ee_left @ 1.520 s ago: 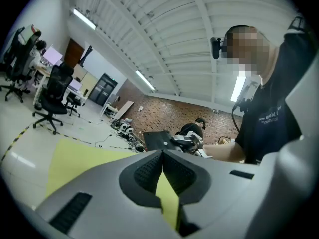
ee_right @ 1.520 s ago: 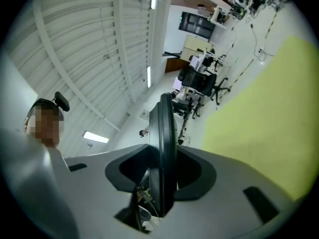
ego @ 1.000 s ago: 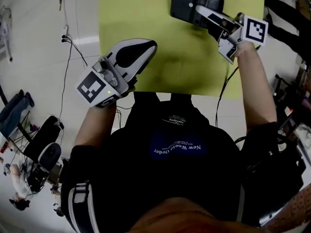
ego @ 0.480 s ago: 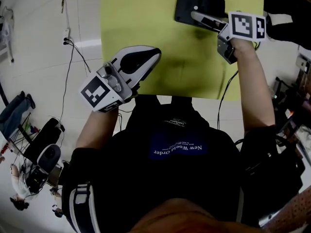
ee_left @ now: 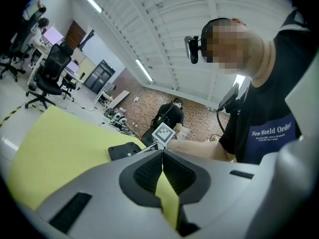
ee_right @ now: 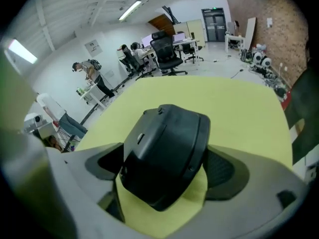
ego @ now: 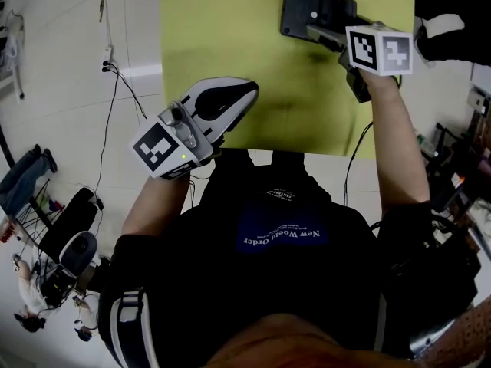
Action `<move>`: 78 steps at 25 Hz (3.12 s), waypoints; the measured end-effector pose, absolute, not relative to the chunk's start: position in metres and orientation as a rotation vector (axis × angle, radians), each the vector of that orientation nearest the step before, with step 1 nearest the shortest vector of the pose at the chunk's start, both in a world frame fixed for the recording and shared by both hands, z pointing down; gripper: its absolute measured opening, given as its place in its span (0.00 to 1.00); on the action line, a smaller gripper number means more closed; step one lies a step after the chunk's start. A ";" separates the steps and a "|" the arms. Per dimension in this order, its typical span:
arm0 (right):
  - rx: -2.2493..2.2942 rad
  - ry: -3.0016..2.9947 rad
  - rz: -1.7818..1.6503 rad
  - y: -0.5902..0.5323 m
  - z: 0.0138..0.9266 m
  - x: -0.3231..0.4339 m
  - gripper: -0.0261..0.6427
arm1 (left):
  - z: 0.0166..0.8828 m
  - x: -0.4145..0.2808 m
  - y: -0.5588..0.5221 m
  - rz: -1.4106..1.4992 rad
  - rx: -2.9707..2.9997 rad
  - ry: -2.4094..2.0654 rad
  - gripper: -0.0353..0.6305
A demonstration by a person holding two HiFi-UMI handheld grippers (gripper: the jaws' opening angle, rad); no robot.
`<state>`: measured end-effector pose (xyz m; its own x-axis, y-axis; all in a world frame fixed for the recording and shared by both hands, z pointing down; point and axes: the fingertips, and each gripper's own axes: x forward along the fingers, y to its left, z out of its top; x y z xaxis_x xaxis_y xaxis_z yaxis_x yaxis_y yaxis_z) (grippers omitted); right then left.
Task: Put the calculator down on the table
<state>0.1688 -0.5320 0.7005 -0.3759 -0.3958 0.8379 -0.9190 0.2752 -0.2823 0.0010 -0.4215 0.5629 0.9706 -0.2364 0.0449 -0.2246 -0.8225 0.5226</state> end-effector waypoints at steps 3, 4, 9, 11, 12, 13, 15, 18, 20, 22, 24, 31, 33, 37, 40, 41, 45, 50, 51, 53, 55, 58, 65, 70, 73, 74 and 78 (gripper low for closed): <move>1.188 -1.891 0.964 -0.535 0.703 0.173 0.76 | 0.565 -0.003 -0.423 -0.027 2.565 -0.325 0.06; 1.188 -1.892 0.933 -0.536 0.702 0.174 0.76 | 0.565 -0.004 -0.424 -0.027 2.565 -0.323 0.06; 1.204 -1.985 0.887 -0.545 0.691 0.169 0.76 | 0.568 -0.006 -0.424 -0.026 2.557 -0.315 0.06; 1.223 -2.059 0.894 -0.548 0.681 0.166 0.76 | 0.568 -0.006 -0.426 -0.025 2.556 -0.326 0.06; 1.238 -2.102 0.894 -0.549 0.675 0.166 0.76 | 0.567 -0.006 -0.427 -0.027 2.557 -0.333 0.06; 1.254 -2.144 0.892 -0.550 0.669 0.166 0.76 | 0.566 -0.007 -0.427 -0.031 2.556 -0.340 0.06; 1.271 -2.225 0.893 -0.550 0.660 0.165 0.76 | 0.565 -0.009 -0.430 -0.042 2.555 -0.354 0.06; 1.288 -2.363 0.903 -0.550 0.642 0.162 0.69 | 0.565 -0.012 -0.436 -0.060 2.555 -0.369 0.06; 1.340 -2.463 0.884 -0.549 0.623 0.163 0.31 | 0.564 -0.014 -0.436 -0.075 2.556 -0.369 0.06; 1.347 -2.570 0.871 -0.542 0.599 0.159 0.02 | 0.558 -0.015 -0.435 -0.084 2.552 -0.368 0.06; 1.288 -2.677 0.861 -0.532 0.571 0.149 0.02 | 0.546 -0.016 -0.436 -0.086 2.557 -0.372 0.06; 1.226 -2.843 0.743 -0.502 0.451 0.149 0.02 | 0.441 -0.024 -0.450 -0.136 2.721 -0.402 0.06; 1.214 -2.865 0.709 -0.491 0.420 0.151 0.02 | 0.410 -0.028 -0.450 -0.171 2.745 -0.409 0.06; 1.189 -2.900 0.582 -0.470 0.372 0.155 0.02 | 0.359 -0.031 -0.445 -0.234 2.825 -0.418 0.06; 1.192 -2.920 0.490 -0.444 0.349 0.159 0.02 | 0.338 -0.032 -0.430 -0.279 2.876 -0.416 0.06; 1.195 -2.928 0.474 -0.436 0.344 0.161 0.02 | 0.333 -0.032 -0.425 -0.292 2.885 -0.415 0.06; 1.196 -2.964 0.501 -0.412 0.340 0.163 0.02 | 0.323 -0.031 -0.418 -0.337 2.873 -0.414 0.06; 1.188 -2.965 0.601 -0.405 0.356 0.168 0.02 | 0.327 -0.028 -0.417 -0.346 2.838 -0.433 0.06; 1.194 -2.973 0.609 -0.408 0.354 0.169 0.02 | 0.327 -0.028 -0.417 -0.343 2.837 -0.433 0.06; 1.201 -2.988 0.603 -0.414 0.348 0.169 0.02 | 0.326 -0.027 -0.417 -0.337 2.842 -0.429 0.06; 1.194 -2.993 0.581 -0.416 0.345 0.166 0.02 | 0.328 -0.027 -0.414 -0.333 2.842 -0.434 0.06; 1.157 -3.002 0.556 -0.415 0.343 0.161 0.02 | 0.328 -0.027 -0.410 -0.329 2.838 -0.451 0.06; 1.084 -3.014 0.541 -0.414 0.344 0.154 0.02 | 0.328 -0.029 -0.407 -0.323 2.834 -0.472 0.06; 1.066 -3.009 0.533 -0.416 0.343 0.150 0.02 | 0.327 -0.030 -0.410 -0.319 2.836 -0.461 0.06; 1.057 -3.006 0.523 -0.416 0.344 0.150 0.02 | 0.328 -0.029 -0.411 -0.324 2.837 -0.459 0.06; 1.055 -3.006 0.520 -0.415 0.345 0.150 0.02 | 0.329 -0.028 -0.411 -0.326 2.837 -0.458 0.06; 1.052 -3.007 0.511 -0.412 0.347 0.152 0.02 | 0.332 -0.026 -0.408 -0.327 2.839 -0.454 0.06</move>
<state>0.1524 -0.4120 0.3473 -0.7842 -0.6201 0.0243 -0.5933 0.7378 -0.3220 -0.0260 -0.4078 0.3318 0.9264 -0.3310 -0.1795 -0.2756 -0.9209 0.2758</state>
